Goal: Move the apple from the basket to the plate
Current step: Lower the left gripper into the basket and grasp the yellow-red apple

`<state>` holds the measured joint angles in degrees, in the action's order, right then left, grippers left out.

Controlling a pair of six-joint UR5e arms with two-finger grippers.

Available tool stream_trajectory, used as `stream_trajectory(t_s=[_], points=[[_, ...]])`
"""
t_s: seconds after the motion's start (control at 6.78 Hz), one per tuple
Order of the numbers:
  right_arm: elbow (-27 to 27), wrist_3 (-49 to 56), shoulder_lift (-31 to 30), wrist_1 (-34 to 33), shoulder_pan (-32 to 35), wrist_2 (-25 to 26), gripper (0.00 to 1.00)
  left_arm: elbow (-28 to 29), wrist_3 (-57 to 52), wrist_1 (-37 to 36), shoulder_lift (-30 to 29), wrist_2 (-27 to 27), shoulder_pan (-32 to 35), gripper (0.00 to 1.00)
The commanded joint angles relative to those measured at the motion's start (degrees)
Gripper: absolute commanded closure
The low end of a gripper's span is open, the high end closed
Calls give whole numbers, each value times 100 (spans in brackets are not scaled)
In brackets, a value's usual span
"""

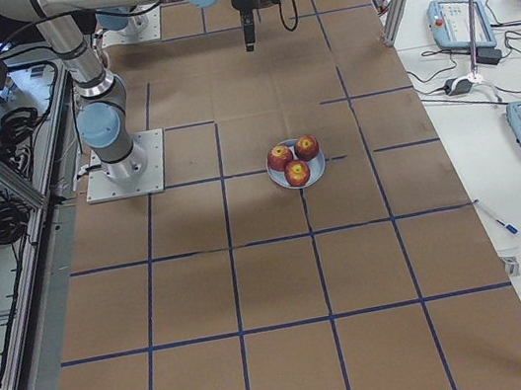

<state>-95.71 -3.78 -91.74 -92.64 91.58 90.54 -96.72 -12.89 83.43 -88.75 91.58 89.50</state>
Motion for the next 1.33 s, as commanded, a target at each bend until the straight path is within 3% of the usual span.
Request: stream_trajectory(t_s=[0.0, 0.15, 0.74, 0.89, 1.18], points=[[0, 0, -2, 0, 0, -1, 0, -591, -1263, -753, -124, -9, -579, 1], [0, 0, -2, 0, 0, -1, 0, -855, -1495, -1297, -299, 18, -756, 1], [0, 0, -2, 0, 0, -1, 0, -910, -3774, -2625, -1379, 26, -1566, 1], [0, 0, -2, 0, 0, -1, 0, -841, -4374, -2699, -1608, 18, -1723, 1], [9, 0, -2, 0, 0, -1, 0, -918, -4591, -2622, -1724, 9, -1927, 1]])
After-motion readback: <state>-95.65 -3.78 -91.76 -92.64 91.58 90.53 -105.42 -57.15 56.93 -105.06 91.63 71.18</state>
